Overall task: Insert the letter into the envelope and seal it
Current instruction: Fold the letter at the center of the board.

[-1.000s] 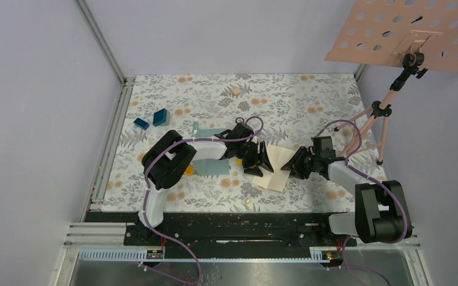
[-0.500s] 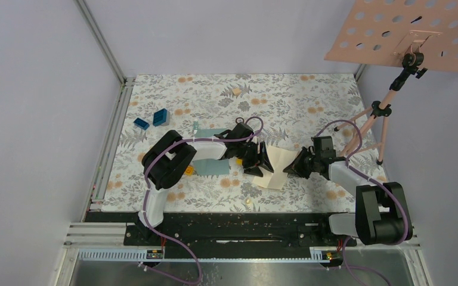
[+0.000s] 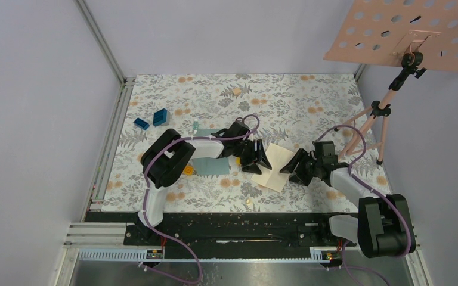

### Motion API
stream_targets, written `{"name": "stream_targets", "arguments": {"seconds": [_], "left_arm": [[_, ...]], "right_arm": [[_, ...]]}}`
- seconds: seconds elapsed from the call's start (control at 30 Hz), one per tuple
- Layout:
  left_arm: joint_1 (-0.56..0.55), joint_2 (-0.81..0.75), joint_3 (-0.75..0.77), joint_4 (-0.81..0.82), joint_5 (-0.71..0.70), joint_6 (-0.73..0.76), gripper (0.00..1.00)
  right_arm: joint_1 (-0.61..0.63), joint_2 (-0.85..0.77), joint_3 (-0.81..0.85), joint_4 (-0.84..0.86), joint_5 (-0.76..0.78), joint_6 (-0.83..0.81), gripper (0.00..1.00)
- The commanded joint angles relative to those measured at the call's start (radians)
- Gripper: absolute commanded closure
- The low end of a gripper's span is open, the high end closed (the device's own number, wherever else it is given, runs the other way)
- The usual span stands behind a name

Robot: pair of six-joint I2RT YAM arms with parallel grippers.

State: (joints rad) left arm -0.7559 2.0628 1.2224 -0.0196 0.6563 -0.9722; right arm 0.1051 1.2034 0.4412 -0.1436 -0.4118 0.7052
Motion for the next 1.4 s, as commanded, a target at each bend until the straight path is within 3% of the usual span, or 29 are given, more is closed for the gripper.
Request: {"name": "stream_targets", "arguments": {"seconds": [0.0, 0.2, 0.43, 0.57, 0.77, 0.9, 1.03, 1.07, 1.1, 1.13, 1.23, 1.37], "left_arm": [[0.004, 0.019, -0.026, 0.089, 0.033, -0.046, 0.41], [0.003, 0.017, -0.043, 0.116, 0.015, -0.076, 0.41], [0.003, -0.004, -0.071, 0.122, 0.001, -0.085, 0.41], [0.004, -0.034, -0.112, 0.146, 0.021, -0.099, 0.41], [0.005, -0.209, -0.247, 0.225, 0.133, -0.095, 0.4], [0.03, -0.279, -0.177, 0.041, 0.086, 0.025, 0.39], [0.064, -0.23, -0.035, -0.11, 0.044, 0.11, 0.39], [0.076, -0.209, -0.002, -0.123, 0.044, 0.114, 0.39], [0.082, -0.186, 0.028, -0.13, 0.047, 0.117, 0.39], [0.087, -0.162, 0.059, -0.138, 0.05, 0.12, 0.39], [0.091, -0.098, 0.152, -0.168, 0.051, 0.128, 0.39], [0.093, -0.004, 0.271, -0.165, 0.031, 0.112, 0.4]], "right_arm": [[0.014, 0.002, -0.03, 0.057, -0.067, 0.071, 0.36], [0.025, -0.016, -0.107, 0.183, -0.111, 0.156, 0.39], [0.039, -0.062, -0.135, 0.255, -0.133, 0.209, 0.65], [0.041, -0.06, -0.064, 0.156, -0.108, 0.133, 0.88], [0.04, 0.08, 0.145, -0.082, -0.238, -0.134, 0.99], [0.041, 0.231, 0.352, -0.33, -0.269, -0.317, 0.95], [0.041, 0.352, 0.514, -0.553, -0.134, -0.443, 0.85], [0.041, 0.373, 0.548, -0.58, -0.088, -0.457, 0.78], [0.041, 0.384, 0.561, -0.592, -0.043, -0.461, 0.61], [0.041, 0.388, 0.564, -0.587, -0.01, -0.457, 0.55], [0.041, 0.373, 0.521, -0.513, -0.043, -0.415, 0.46], [0.041, 0.34, 0.428, -0.386, -0.091, -0.339, 0.41]]}}
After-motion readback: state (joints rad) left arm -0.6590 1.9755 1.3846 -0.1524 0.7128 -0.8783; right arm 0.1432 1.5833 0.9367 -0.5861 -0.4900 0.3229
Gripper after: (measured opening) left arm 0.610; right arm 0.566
